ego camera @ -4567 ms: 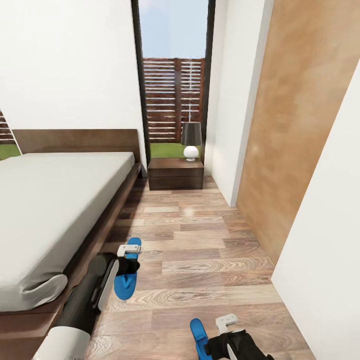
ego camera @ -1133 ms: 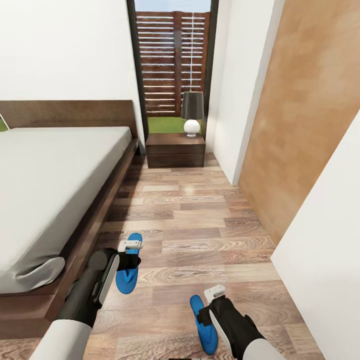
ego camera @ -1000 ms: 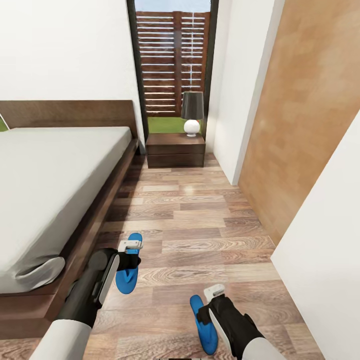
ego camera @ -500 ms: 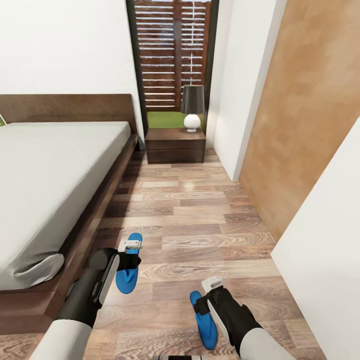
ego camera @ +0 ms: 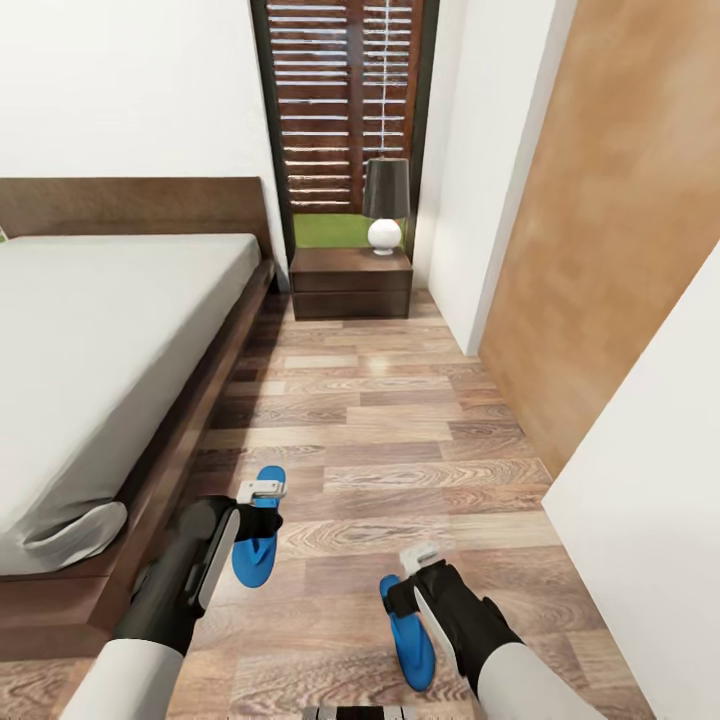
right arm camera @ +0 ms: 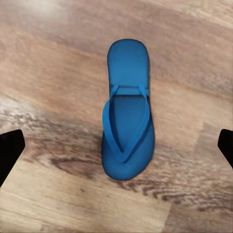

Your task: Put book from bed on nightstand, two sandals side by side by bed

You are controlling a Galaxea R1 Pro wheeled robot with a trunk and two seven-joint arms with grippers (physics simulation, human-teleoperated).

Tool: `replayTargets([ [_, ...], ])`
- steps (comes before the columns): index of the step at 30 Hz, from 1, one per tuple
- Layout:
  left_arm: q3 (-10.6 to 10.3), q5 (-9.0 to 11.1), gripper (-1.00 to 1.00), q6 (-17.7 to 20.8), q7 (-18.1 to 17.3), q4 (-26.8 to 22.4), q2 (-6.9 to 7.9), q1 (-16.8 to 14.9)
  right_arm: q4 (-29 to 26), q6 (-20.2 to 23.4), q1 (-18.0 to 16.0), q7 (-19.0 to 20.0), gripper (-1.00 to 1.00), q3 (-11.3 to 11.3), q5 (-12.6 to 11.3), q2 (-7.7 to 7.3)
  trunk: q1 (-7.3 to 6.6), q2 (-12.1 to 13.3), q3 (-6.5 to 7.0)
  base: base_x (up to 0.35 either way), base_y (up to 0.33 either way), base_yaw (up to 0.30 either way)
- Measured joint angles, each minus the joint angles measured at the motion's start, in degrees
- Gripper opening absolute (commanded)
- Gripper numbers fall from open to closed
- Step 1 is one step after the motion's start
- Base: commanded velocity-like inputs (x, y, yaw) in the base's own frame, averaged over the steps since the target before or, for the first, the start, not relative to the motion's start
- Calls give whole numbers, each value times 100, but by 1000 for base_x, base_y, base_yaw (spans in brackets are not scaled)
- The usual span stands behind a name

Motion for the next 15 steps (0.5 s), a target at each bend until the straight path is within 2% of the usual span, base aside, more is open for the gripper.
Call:
replayTargets([
  [2,-29,-2,-100,0,0,-2,2,0,0,-3,-5,4,100,0,-2,0,5,-3,-44,0,0,0],
  [8,-84,2,-100,0,0,-7,5,0,-1,-6,-30,15,100,1,-7,0,5,-3,-45,0,0,0],
  [15,-96,2,-100,0,-6,-9,6,0,-1,-7,-85,18,100,4,-12,0,23,-12,-200,0,0,0],
])
